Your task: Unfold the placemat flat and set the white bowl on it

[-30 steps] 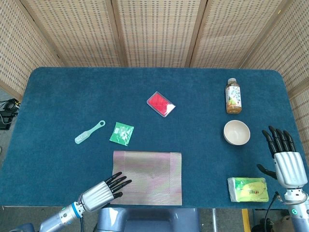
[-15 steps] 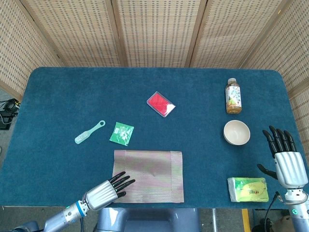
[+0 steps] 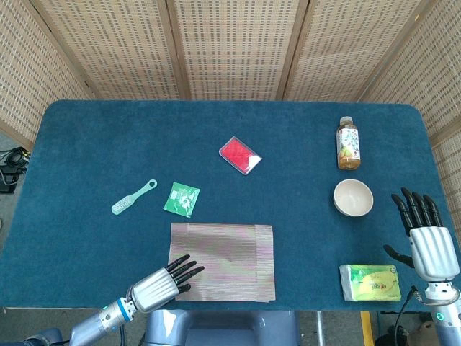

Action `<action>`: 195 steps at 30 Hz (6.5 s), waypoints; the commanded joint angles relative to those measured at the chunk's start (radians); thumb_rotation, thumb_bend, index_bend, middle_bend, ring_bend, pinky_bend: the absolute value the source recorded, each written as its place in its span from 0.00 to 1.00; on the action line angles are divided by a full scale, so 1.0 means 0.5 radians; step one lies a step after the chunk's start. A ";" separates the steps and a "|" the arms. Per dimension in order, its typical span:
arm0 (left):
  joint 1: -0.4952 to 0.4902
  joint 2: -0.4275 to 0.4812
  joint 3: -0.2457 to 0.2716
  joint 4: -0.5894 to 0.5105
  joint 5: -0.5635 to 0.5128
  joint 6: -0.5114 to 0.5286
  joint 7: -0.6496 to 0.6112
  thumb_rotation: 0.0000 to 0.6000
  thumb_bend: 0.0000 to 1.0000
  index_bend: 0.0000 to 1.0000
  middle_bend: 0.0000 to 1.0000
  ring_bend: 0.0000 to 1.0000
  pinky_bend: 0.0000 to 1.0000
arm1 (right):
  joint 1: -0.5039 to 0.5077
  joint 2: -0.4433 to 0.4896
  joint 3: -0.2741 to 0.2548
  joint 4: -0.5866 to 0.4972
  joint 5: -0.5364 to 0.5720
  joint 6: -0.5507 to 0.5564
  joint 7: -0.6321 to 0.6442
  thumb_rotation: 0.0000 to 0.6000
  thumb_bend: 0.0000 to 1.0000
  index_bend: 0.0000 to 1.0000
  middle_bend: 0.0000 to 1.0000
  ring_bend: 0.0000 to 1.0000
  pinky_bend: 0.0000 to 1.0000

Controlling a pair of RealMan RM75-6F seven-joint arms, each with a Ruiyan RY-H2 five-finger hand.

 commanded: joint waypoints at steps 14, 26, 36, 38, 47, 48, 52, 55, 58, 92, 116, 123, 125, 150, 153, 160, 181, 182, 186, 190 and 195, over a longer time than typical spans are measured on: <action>-0.007 -0.020 0.056 0.066 -0.026 0.038 -0.023 1.00 0.37 0.46 0.00 0.00 0.00 | -0.007 0.008 0.000 -0.014 -0.012 0.000 -0.004 1.00 0.00 0.00 0.00 0.00 0.00; -0.013 -0.025 0.082 0.078 -0.047 0.054 -0.039 1.00 0.45 0.50 0.00 0.00 0.00 | -0.009 0.013 0.002 -0.017 -0.016 -0.002 0.000 1.00 0.00 0.00 0.00 0.00 0.00; -0.014 -0.048 0.080 0.095 -0.071 0.052 -0.017 1.00 0.53 0.53 0.00 0.00 0.00 | -0.012 0.018 0.002 -0.023 -0.021 -0.002 0.005 1.00 0.00 0.00 0.00 0.00 0.00; -0.015 -0.049 0.078 0.095 -0.077 0.049 -0.013 1.00 0.55 0.53 0.00 0.00 0.00 | -0.012 0.019 0.003 -0.024 -0.020 -0.003 0.006 1.00 0.00 0.00 0.00 0.00 0.00; -0.020 -0.064 0.068 0.091 -0.099 0.056 -0.014 1.00 0.56 0.65 0.00 0.00 0.00 | -0.013 0.020 0.003 -0.025 -0.022 -0.004 0.005 1.00 0.00 0.00 0.00 0.00 0.00; -0.020 -0.065 0.063 0.087 -0.103 0.060 -0.018 1.00 0.56 0.68 0.00 0.00 0.00 | -0.014 0.020 0.003 -0.025 -0.022 -0.003 0.006 1.00 0.00 0.00 0.00 0.00 0.00; -0.038 -0.054 0.013 0.024 -0.136 0.090 -0.067 1.00 0.56 0.74 0.00 0.00 0.00 | -0.015 0.021 0.004 -0.028 -0.023 -0.001 0.006 1.00 0.00 0.00 0.00 0.00 0.00; -0.074 -0.021 -0.049 -0.073 -0.179 0.088 -0.111 1.00 0.56 0.75 0.00 0.00 0.00 | -0.014 0.018 0.005 -0.026 -0.021 -0.004 -0.002 1.00 0.00 0.00 0.00 0.00 0.00; -0.137 0.032 -0.166 -0.208 -0.253 0.061 -0.128 1.00 0.56 0.76 0.00 0.00 0.00 | -0.007 0.008 0.013 -0.018 -0.016 -0.009 -0.012 1.00 0.00 0.00 0.00 0.00 0.00; -0.883 -0.204 -1.275 0.732 -1.759 -0.744 -0.485 1.00 0.40 0.50 0.00 0.00 0.00 | 0.078 -0.096 0.091 0.118 0.210 -0.203 -0.143 1.00 0.00 0.00 0.00 0.00 0.00; -0.069 1.005 -1.016 -0.947 -1.900 0.115 0.204 1.00 0.00 0.00 0.00 0.00 0.00 | 0.396 -0.068 -0.265 0.222 -0.708 -0.311 0.012 1.00 0.00 0.12 0.00 0.00 0.00; 0.189 1.123 -0.880 -1.118 -1.711 0.422 0.095 1.00 0.00 0.00 0.00 0.00 0.00 | 0.538 -0.227 -0.363 0.219 -0.929 -0.471 -0.117 1.00 0.00 0.17 0.00 0.00 0.00; 0.231 1.163 -0.854 -1.162 -1.690 0.429 0.039 1.00 0.00 0.00 0.00 0.00 0.00 | 0.571 -0.262 -0.393 0.193 -0.952 -0.551 -0.158 1.00 0.00 0.17 0.00 0.00 0.00; 0.252 1.125 -0.787 -1.101 -1.524 0.399 0.065 1.00 0.00 0.00 0.00 0.00 0.00 | 0.852 -0.587 -0.428 0.120 -0.893 -1.088 -0.531 1.00 0.00 0.19 0.00 0.00 0.00; 0.248 1.122 -0.787 -1.097 -1.537 0.381 0.070 1.00 0.00 0.00 0.00 0.00 0.00 | 0.863 -0.617 -0.422 0.135 -0.870 -1.105 -0.561 1.00 0.00 0.19 0.00 0.00 0.00; 0.233 1.113 -0.788 -1.089 -1.550 0.348 0.090 1.00 0.00 0.00 0.00 0.00 0.00 | 0.890 -0.675 -0.405 0.126 -0.782 -1.155 -0.593 1.00 0.00 0.19 0.00 0.00 0.00; 0.219 1.100 -0.784 -1.079 -1.549 0.310 0.104 1.00 0.00 0.00 0.00 0.00 0.00 | 0.961 -0.792 -0.349 0.114 -0.631 -1.152 -0.622 1.00 0.32 0.18 0.00 0.00 0.00; 0.219 1.100 -0.783 -1.079 -1.548 0.308 0.104 1.00 0.00 0.00 0.00 0.00 0.00 | 0.965 -0.792 -0.348 0.113 -0.628 -1.148 -0.618 1.00 0.34 0.18 0.00 0.00 0.00; 0.218 1.100 -0.781 -1.081 -1.546 0.304 0.107 1.00 0.00 0.00 0.00 0.00 0.00 | 0.976 -0.792 -0.347 0.111 -0.623 -1.120 -0.602 1.00 0.48 0.19 0.00 0.00 0.00; 0.217 1.098 -0.780 -1.080 -1.545 0.302 0.109 1.00 0.00 0.00 0.00 0.00 0.00 | 0.979 -0.798 -0.355 0.123 -0.629 -1.092 -0.589 1.00 0.60 0.25 0.00 0.00 0.00; 0.217 1.096 -0.776 -1.082 -1.537 0.301 0.113 1.00 0.00 0.00 0.00 0.00 0.00 | 0.980 -0.812 -0.373 0.144 -0.643 -1.054 -0.566 1.00 0.67 0.37 0.00 0.00 0.00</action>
